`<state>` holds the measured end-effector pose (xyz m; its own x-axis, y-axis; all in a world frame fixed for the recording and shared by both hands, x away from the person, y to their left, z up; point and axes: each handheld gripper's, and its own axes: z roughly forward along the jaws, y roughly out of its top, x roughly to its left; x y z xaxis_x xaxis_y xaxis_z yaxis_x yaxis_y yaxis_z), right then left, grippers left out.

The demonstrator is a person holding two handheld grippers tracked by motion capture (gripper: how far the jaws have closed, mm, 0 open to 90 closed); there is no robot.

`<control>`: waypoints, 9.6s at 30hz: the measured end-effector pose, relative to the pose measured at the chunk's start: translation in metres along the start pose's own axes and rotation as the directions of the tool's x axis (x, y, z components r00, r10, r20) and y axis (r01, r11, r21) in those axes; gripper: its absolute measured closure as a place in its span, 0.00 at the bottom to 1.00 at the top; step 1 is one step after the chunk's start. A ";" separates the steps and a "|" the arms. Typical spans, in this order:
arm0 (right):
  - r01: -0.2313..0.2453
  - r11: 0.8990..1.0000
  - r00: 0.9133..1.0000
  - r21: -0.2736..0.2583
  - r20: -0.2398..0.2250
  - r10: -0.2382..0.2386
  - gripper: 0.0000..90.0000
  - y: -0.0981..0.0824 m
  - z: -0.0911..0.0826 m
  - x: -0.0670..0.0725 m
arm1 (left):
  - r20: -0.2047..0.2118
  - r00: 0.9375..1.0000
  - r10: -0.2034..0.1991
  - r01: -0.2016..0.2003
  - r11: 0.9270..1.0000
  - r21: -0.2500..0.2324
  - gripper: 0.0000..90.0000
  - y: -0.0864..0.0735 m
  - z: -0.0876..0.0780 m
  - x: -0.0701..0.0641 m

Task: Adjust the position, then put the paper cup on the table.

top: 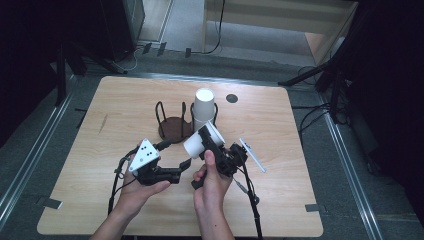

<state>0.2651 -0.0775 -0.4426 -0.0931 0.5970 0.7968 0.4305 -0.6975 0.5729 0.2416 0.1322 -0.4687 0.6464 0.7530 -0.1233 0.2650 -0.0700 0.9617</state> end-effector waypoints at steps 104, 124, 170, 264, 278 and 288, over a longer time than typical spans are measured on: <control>0.802 0.560 0.596 -0.210 0.220 -0.772 0.33 0.085 0.051 -0.097 | -0.473 0.857 -0.205 0.260 0.964 0.053 0.00 -0.097 -0.133 0.135; 0.805 0.579 0.593 -0.128 0.217 -0.776 0.34 0.090 0.089 -0.143 | -0.426 0.875 -0.229 0.257 0.966 0.007 0.00 -0.104 -0.147 0.144; 0.765 0.640 0.598 0.073 0.290 -0.747 0.29 0.096 0.105 -0.165 | -0.390 0.887 -0.247 0.269 0.963 0.002 0.00 -0.106 -0.148 0.145; 0.772 0.632 0.619 0.072 0.144 -0.772 0.00 0.101 -0.059 -0.162 | -0.405 0.883 -0.236 0.262 0.965 0.009 0.00 -0.106 -0.147 0.143; 0.759 0.646 0.625 0.080 0.187 -0.758 0.00 0.109 -0.084 -0.182 | -0.404 0.883 -0.240 0.266 0.964 0.008 0.00 -0.107 -0.148 0.143; 0.750 0.655 0.623 0.094 0.231 -0.747 0.00 0.115 -0.103 -0.198 | -0.403 0.883 -0.241 0.266 0.964 0.006 0.00 -0.107 -0.148 0.143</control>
<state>0.2403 -0.3164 -0.5150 -0.1726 0.9847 0.0243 0.2961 0.0283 0.9547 0.2001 0.3441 -0.5528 0.2183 0.9453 -0.2423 0.4320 0.1290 0.8926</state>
